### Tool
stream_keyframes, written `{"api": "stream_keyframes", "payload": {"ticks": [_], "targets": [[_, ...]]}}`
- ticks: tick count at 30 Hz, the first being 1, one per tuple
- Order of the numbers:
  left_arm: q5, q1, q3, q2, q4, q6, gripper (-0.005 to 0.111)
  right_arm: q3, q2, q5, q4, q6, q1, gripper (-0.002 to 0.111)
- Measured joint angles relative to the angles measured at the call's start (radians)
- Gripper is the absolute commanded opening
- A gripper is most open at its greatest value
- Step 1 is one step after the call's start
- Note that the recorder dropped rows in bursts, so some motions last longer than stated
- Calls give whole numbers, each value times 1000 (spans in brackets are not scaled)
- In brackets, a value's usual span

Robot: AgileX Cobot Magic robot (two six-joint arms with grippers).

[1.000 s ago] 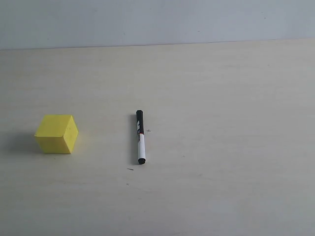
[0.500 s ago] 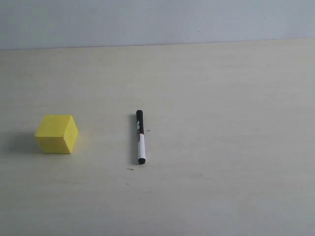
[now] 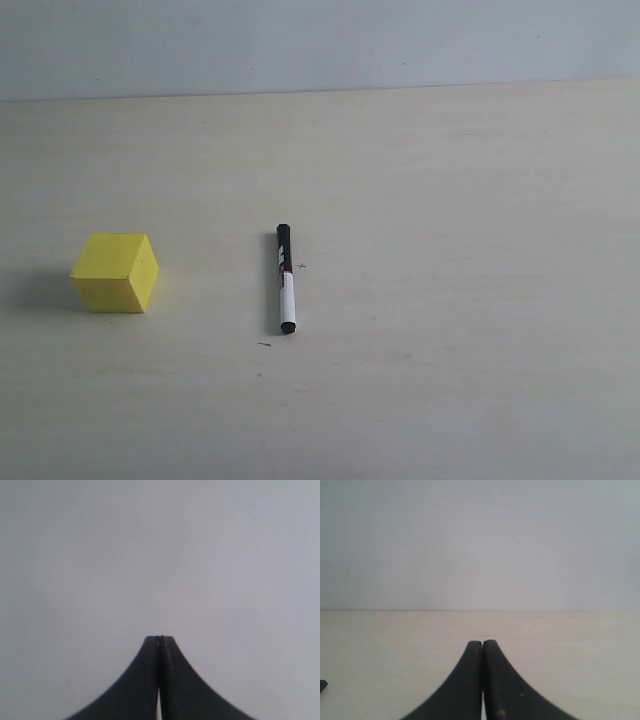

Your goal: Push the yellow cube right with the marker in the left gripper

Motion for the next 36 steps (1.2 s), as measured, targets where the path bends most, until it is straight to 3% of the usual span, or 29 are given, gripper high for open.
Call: {"api": "stream_keyframes", "payload": {"ticks": [4, 7, 10, 13, 16, 18, 26, 28, 32, 36], "targets": [[204, 0, -203, 144, 29, 240, 0, 0, 0, 0, 0, 0, 0, 0], [382, 0, -315, 262, 69, 326, 0, 0, 0, 0, 0, 0, 0, 0], [589, 0, -406, 405, 94, 331, 0, 0, 0, 0, 0, 0, 0, 0], [806, 0, -493, 613, 90, 209, 0, 0, 0, 0, 0, 0, 0, 0], [900, 0, -516, 776, -11, 153, 0, 0, 0, 0, 0, 0, 0, 0], [907, -28, -516, 865, -94, 144, 0, 0, 0, 0, 0, 0, 0, 0], [581, -455, -511, 1206, -176, -22, 0, 0, 0, 0, 0, 0, 0, 0], [484, -529, -511, 1324, -195, -45, 0, 0, 0, 0, 0, 0, 0, 0], [368, -594, -511, 1442, -236, -49, 0, 0, 0, 0, 0, 0, 0, 0], [324, -606, -526, 1507, -282, -52, 3, 0, 0, 0, 0, 0, 0, 0]]}}
